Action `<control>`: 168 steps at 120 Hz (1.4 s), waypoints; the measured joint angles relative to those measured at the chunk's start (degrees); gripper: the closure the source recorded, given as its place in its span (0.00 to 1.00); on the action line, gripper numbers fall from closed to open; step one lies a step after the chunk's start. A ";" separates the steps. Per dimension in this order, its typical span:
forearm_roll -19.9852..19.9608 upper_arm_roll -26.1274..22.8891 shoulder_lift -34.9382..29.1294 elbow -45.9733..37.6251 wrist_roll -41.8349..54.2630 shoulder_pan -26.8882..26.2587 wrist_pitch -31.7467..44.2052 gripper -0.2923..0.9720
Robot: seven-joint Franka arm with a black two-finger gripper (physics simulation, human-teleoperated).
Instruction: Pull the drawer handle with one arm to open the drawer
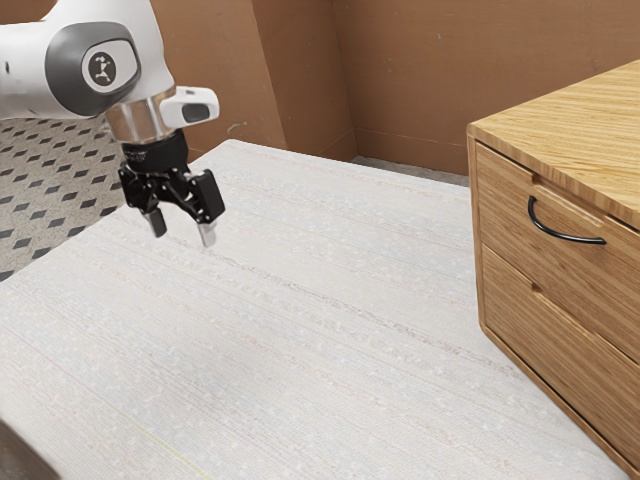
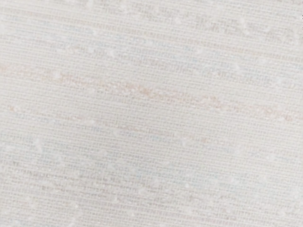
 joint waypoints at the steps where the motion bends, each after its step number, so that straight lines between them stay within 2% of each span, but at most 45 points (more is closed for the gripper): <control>1: 0.00 0.00 0.00 0.00 0.02 0.00 0.05 0.23; 29: 0.02 0.08 -0.24 0.56 0.52 -0.05 0.75 0.23; 37: 0.16 -0.56 -3.77 4.25 1.75 -0.20 0.96 0.23; 45: -0.78 -5.04 -7.99 7.24 7.48 2.89 3.53 0.23; 53: -3.08 -12.84 -9.08 8.10 14.20 5.78 5.92 0.23; 64: -1.69 -22.10 -8.58 8.37 23.29 -1.82 9.78 0.23; 76: 0.20 -25.30 -7.91 7.92 33.31 -11.92 12.80 0.23; 87: 1.89 -27.85 -7.27 7.69 41.76 -12.70 14.81 0.23; 105: -1.00 -28.56 -5.20 7.31 54.42 -9.74 16.78 0.23; 145: -3.70 -29.48 -2.16 5.53 75.84 -0.48 19.25 0.23; 168: -4.18 -30.12 -1.24 4.72 84.41 -2.85 20.63 0.23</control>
